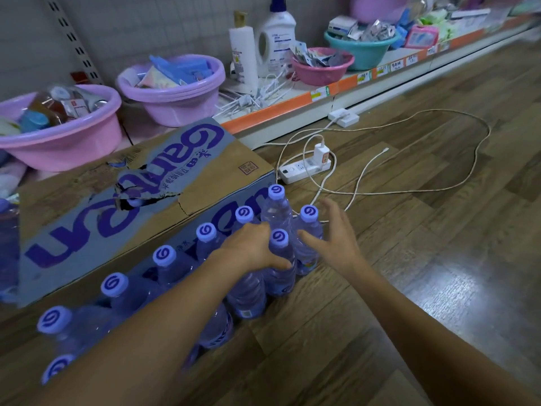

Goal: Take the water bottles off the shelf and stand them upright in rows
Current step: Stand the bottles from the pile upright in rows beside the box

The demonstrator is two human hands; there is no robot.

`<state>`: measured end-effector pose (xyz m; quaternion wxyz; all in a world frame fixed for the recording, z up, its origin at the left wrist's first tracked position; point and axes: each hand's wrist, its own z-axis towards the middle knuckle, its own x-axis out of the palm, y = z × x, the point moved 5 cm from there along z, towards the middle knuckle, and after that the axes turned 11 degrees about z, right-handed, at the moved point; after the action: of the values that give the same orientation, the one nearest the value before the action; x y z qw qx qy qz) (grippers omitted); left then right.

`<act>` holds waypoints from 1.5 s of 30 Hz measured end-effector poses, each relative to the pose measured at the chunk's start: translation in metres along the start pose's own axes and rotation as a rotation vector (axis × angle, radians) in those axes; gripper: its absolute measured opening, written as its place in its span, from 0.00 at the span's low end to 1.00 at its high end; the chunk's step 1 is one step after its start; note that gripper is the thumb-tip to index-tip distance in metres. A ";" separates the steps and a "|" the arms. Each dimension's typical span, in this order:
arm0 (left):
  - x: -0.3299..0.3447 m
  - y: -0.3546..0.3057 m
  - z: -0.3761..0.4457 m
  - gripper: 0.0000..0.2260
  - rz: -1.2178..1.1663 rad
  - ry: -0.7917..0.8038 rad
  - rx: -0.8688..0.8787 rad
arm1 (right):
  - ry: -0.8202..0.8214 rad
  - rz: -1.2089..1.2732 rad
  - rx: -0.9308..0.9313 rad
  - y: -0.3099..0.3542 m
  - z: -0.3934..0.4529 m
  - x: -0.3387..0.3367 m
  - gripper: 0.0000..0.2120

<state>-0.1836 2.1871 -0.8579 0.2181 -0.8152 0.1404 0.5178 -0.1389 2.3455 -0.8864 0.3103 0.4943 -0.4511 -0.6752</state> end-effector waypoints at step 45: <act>0.000 0.423 -0.274 0.26 0.154 -0.372 -0.748 | 0.744 -0.640 -0.510 0.266 -0.088 0.410 0.24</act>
<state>-0.1616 1.6833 -0.8454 -0.1104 -0.7181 -0.0384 0.6861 -0.1933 1.8576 -0.8111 0.3378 0.7211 0.0393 -0.6036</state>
